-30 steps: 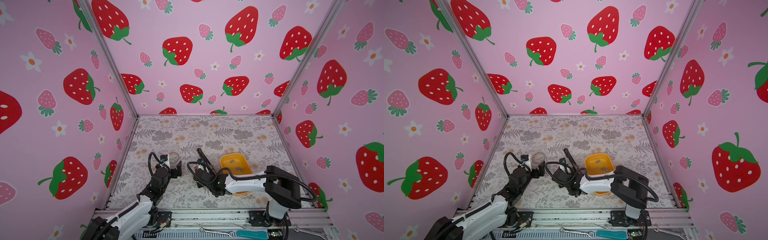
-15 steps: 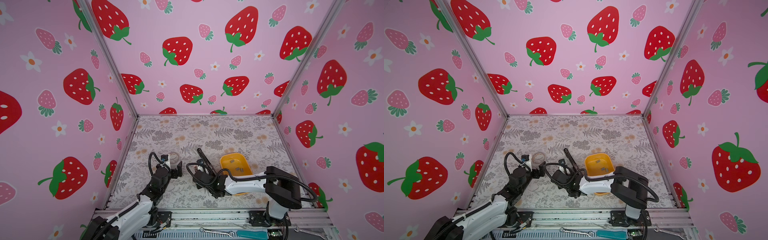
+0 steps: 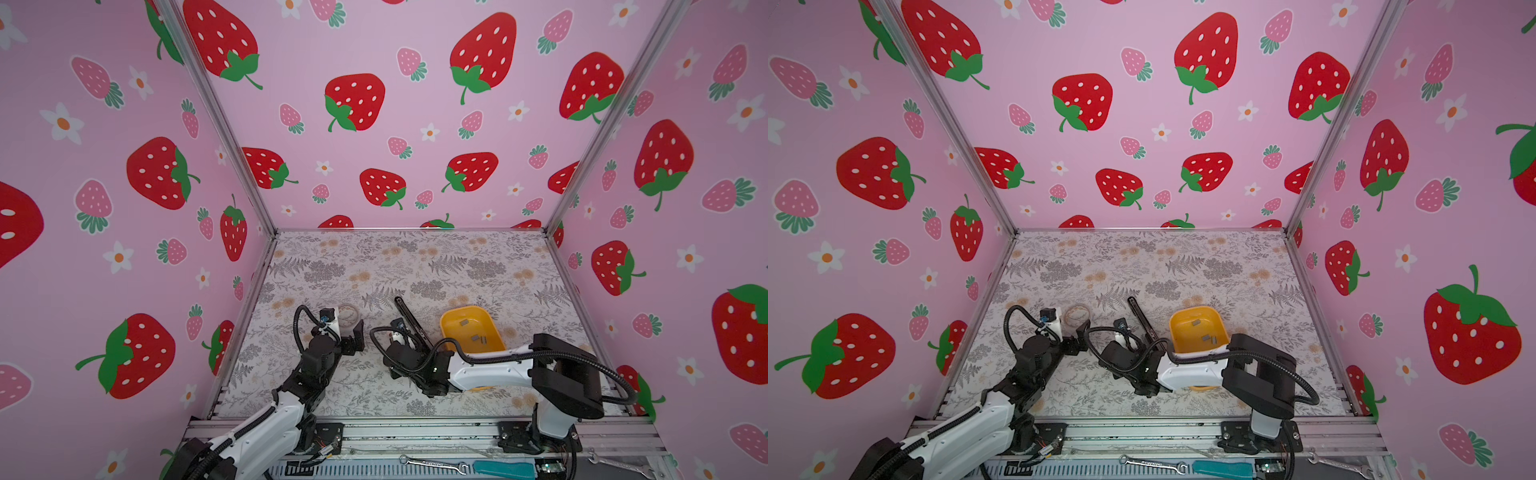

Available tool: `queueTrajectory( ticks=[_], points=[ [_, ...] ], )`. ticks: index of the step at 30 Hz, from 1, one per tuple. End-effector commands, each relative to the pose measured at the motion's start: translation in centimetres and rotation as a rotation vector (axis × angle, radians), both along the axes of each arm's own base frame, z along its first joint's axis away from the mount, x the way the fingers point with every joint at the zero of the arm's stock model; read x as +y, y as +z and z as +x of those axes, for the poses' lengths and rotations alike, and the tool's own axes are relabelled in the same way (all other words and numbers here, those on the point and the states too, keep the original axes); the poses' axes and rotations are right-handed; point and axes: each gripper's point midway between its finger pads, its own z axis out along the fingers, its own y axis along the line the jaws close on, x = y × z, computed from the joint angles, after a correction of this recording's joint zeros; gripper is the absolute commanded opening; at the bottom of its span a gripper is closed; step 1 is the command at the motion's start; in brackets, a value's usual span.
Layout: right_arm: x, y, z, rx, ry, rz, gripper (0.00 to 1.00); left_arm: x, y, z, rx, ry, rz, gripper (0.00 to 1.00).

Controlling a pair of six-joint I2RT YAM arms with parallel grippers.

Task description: Load the staples into the stapler

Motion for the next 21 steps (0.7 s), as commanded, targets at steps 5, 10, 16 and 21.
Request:
queueTrajectory(
  ticks=[5,10,16,21],
  points=[
    [-0.2,0.3,0.2,-0.043,-0.039,-0.012,0.00,-0.4,1.2,0.4,-0.031,-0.011,-0.020,0.99],
    [-0.8,-0.1,0.5,-0.058,-0.059,-0.028,0.00,-0.4,1.2,0.6,-0.029,-0.010,-0.018,0.99],
    [-0.9,-0.5,0.6,-0.071,-0.054,-0.039,0.00,-0.5,1.1,0.6,-0.025,-0.012,-0.015,0.99],
    [-1.5,-0.7,0.7,-0.083,-0.062,-0.049,0.00,-0.2,1.3,0.6,-0.033,0.000,-0.017,0.99]
  ],
)
